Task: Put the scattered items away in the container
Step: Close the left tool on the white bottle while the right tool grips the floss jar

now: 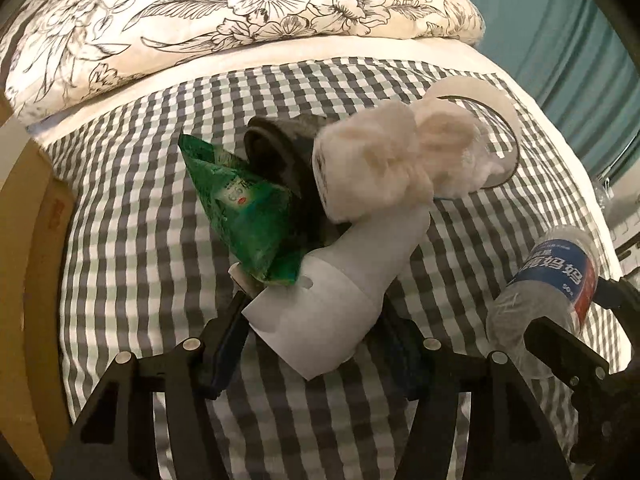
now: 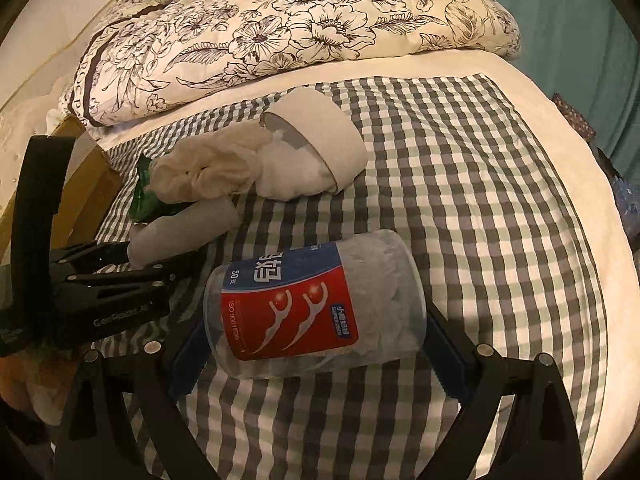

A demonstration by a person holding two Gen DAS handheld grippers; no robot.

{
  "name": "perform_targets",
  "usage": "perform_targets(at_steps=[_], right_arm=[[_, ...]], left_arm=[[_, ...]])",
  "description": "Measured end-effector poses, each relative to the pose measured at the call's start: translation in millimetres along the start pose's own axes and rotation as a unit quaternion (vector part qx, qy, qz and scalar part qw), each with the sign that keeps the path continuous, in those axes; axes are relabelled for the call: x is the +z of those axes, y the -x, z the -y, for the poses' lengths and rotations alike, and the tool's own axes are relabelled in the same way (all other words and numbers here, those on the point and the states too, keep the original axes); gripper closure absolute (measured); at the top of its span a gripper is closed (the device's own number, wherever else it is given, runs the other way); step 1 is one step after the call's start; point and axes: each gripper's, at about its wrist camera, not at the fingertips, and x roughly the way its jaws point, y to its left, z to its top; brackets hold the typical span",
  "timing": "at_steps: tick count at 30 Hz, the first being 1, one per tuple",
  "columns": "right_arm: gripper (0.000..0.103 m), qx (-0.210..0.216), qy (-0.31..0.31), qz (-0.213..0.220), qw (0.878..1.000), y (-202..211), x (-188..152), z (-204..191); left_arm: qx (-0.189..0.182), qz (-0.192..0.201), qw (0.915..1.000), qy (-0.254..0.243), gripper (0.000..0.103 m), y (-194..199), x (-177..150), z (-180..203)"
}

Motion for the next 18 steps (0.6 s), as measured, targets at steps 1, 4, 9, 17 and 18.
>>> perform_targets(at_steps=[1,4,9,17,18], right_arm=[[0.010,0.000,-0.001,0.000,1.000,2,-1,-1],[0.010,0.001,-0.002,0.002,1.000,9,-5,-3],[0.010,0.003,-0.010,0.009,1.000,22,-13,-8],[0.012,-0.003,-0.011,0.020,1.000,51,-23,-19],[0.012,-0.002,-0.011,0.022,1.000,55,-24,-21]], left_arm=[[-0.002,0.001,1.0000,0.002,0.041,4,-4,0],[-0.006,0.004,1.0000,0.006,0.041,14,-14,0],[-0.008,0.011,0.9998,0.013,0.041,34,-27,-3],[-0.007,0.038,0.9989,0.026,0.041,75,-39,-15],[-0.006,0.042,0.9987,0.028,0.041,82,-40,-17]])
